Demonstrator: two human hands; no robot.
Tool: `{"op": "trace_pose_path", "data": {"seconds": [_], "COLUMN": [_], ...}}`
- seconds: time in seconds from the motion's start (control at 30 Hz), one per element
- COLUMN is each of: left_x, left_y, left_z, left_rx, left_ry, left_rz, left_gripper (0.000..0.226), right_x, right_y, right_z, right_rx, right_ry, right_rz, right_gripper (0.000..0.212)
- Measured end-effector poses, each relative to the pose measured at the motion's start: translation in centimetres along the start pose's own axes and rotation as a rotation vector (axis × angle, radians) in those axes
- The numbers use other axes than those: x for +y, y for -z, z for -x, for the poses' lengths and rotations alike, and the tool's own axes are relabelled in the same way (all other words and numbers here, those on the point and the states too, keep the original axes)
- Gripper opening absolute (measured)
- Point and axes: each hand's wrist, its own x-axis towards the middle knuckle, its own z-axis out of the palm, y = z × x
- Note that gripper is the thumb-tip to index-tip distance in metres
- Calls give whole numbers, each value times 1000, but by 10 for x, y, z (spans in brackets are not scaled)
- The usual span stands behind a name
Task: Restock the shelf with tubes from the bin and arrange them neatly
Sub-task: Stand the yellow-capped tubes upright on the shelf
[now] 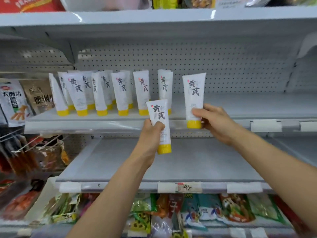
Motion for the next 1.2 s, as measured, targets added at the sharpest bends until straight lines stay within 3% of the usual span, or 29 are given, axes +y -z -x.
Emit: {"op": "trace_pose_path", "data": {"seconds": [0.17, 0.4, 0.93, 1.03, 1.1, 1.13, 1.2], "left_x": [6, 14, 13, 15, 16, 17, 20], "left_y": [-11, -14, -11, -11, -10, -10, -12], "left_z": [-13, -29, -45, -44, -43, -43, -43], "left_rx": [6, 43, 19, 15, 9, 9, 23], "left_ry": [-54, -62, -74, -80, -92, -102, -134], "left_rz": [-94, -99, -67, -65, -70, -74, -82], "left_gripper": [29, 32, 36, 33, 31, 30, 30], "right_x": [-14, -2, 6, 4, -4, -10, -20], "right_y": [14, 9, -3, -1, -4, -6, -10], "right_z": [-47, -94, -130, -122, -105, -95, -73], "right_rx": [101, 62, 50, 191, 355, 346, 88], "right_ry": [79, 15, -50, -25, 65, 125, 142], "right_rz": [138, 292, 386, 479, 445, 383, 298], "right_gripper": [25, 38, 43, 53, 42, 30, 13]}}
